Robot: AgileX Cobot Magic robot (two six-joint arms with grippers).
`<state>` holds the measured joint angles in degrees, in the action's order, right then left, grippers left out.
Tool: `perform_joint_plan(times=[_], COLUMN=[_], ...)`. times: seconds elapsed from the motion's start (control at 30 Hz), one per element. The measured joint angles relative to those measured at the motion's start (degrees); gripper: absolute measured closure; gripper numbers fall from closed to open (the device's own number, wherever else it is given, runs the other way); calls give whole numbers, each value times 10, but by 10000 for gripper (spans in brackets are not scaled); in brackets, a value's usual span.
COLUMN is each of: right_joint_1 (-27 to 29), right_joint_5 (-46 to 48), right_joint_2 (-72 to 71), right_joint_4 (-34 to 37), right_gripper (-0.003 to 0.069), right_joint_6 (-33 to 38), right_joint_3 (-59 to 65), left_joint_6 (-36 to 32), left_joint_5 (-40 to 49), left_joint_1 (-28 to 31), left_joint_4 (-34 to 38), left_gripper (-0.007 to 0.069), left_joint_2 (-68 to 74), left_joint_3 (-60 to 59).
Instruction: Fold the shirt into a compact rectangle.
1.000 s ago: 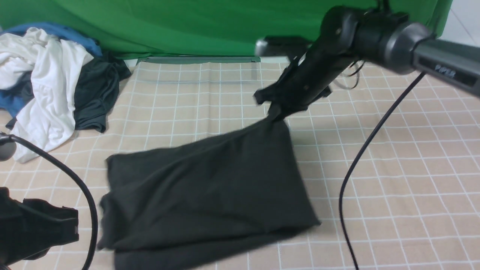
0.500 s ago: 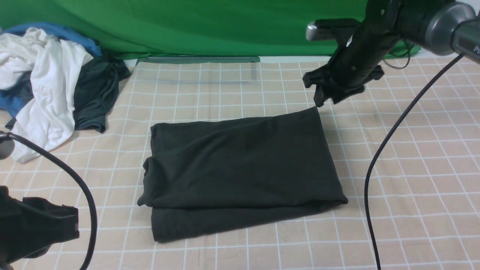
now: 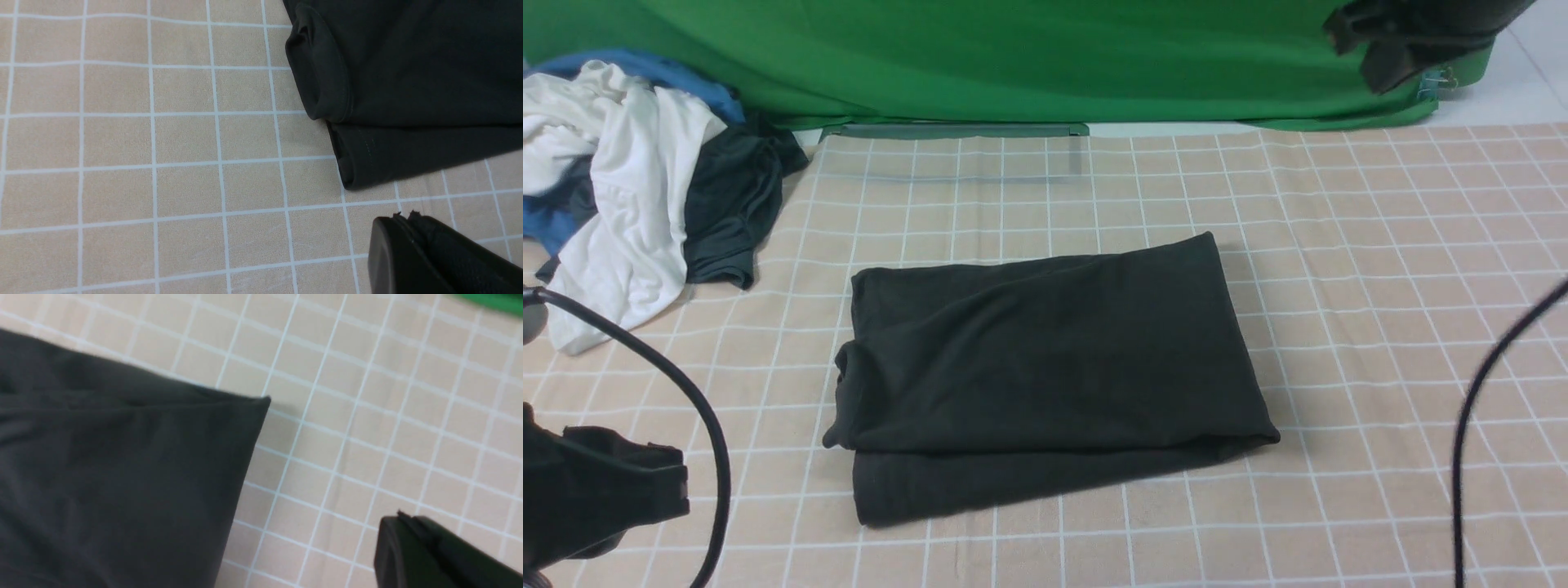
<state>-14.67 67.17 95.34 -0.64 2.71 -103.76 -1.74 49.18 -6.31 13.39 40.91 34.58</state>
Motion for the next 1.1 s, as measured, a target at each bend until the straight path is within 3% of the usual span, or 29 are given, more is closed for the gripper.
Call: perform_joint_plan(times=[0.2, 0.4, 0.7, 0.9, 1.1], right_joint_1=[0, 0, 0, 0, 0], right_joint_5=[-103, -324, -573, -644, -647], right_joint_2=[-188, -455, -757, -867, -887], right_joint_4=[-1, -2, -2, -2, -3], right_gripper=[621, 621, 621, 611, 539], right_joint_6=[-15, -17, -13, -10, -8], right_joint_3=[141, 405, 678, 763, 775], left_joint_6=[0, -23, -61, -71, -73], left_joint_5=[0, 0, -13, -31, -65], left_joint_1=[0, 0, 0, 0, 0], left_joint_4=[0, 0, 0, 5, 10], left_gripper=[606, 606, 606, 606, 606], left_joint_2=[0, 0, 0, -2, -17], left_joint_3=[0, 0, 0, -9, -62])
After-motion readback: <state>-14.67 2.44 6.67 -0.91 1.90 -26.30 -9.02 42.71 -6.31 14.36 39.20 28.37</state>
